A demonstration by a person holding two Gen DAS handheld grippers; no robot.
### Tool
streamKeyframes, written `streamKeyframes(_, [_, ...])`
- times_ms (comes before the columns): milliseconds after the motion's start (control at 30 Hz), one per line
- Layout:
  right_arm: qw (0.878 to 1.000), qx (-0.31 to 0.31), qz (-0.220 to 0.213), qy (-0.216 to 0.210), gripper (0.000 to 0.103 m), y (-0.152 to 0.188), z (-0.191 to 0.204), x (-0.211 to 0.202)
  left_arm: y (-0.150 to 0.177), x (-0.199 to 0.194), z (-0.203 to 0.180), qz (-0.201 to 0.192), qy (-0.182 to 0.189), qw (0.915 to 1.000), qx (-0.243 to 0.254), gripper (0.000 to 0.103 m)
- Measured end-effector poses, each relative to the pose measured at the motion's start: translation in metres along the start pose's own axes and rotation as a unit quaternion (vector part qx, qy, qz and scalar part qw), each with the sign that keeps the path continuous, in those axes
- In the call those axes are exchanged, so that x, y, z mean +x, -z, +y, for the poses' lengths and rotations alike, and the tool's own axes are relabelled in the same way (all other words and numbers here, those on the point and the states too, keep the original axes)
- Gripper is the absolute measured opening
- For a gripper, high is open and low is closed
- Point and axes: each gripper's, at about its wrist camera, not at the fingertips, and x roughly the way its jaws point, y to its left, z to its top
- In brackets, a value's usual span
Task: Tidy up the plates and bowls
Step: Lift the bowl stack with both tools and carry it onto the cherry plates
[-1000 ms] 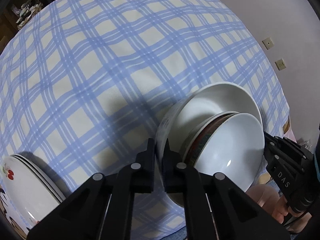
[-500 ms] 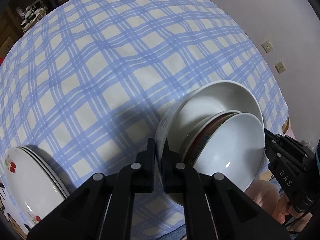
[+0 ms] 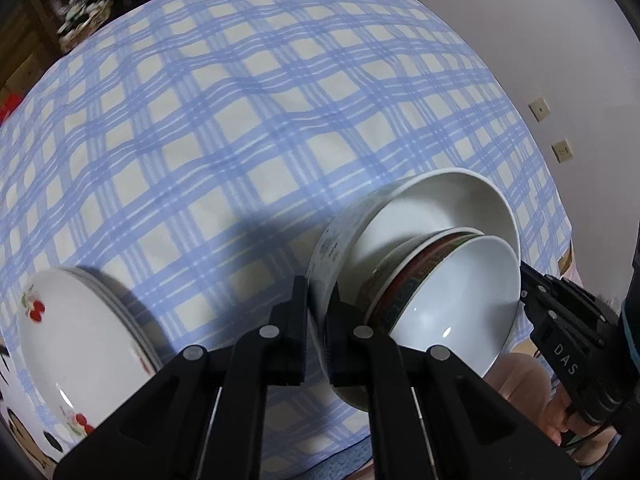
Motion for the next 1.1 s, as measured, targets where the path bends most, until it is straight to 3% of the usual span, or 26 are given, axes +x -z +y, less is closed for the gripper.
streamKeyframes(633, [0.998, -0.050, -0.011, -0.038, 0.007, -0.007, 0.089, -0.015, 0.027, -0.069, 0.078, -0.045, -0.021, 0.9969, -0.061, 0.008])
streamKeyframes(1100, [0.990, -0.116, -0.015, -0.075, 0.007, 0.002, 0.180, -0.025, 0.068, -0.116, 0.151, -0.074, -0.060, 0.9877, -0.124, 0.008])
